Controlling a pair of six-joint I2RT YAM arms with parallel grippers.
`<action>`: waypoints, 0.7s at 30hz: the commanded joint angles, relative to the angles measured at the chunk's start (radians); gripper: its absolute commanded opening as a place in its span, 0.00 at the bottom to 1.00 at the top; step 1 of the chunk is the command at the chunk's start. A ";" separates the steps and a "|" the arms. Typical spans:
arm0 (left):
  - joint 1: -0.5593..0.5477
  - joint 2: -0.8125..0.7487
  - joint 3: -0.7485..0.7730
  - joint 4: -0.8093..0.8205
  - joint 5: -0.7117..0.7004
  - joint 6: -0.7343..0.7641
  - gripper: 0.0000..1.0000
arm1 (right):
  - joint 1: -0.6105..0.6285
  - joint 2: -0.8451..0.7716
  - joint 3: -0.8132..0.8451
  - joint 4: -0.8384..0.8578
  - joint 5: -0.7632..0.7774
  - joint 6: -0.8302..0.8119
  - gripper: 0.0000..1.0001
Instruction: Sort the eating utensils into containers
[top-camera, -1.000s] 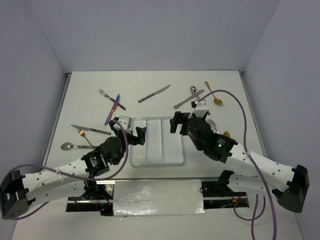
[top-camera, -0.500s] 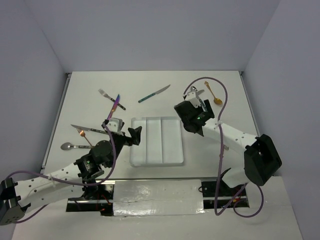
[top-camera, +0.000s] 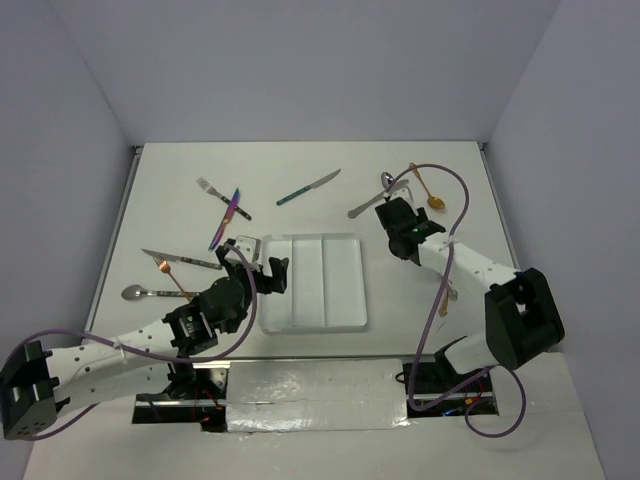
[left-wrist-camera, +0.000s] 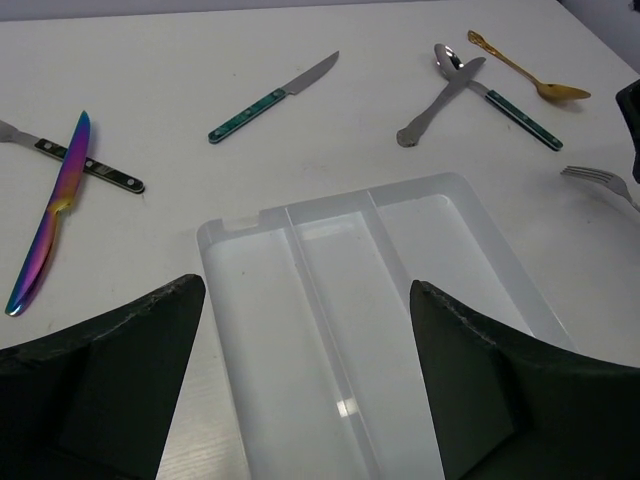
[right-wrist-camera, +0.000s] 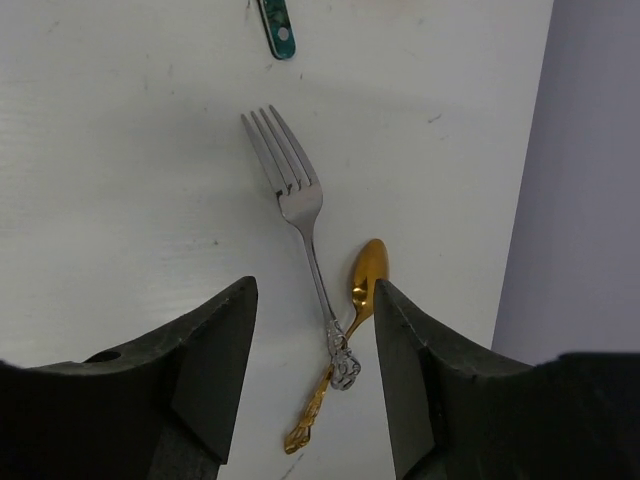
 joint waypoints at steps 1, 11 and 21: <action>-0.002 -0.018 0.046 0.028 0.008 -0.021 0.96 | 0.001 0.062 -0.014 0.018 0.086 0.023 0.56; -0.002 -0.124 0.006 0.043 0.036 -0.033 0.96 | 0.003 0.209 -0.052 0.095 0.204 0.037 0.55; -0.002 -0.087 0.029 0.022 0.047 -0.045 0.96 | 0.003 0.318 -0.014 0.093 0.238 0.068 0.54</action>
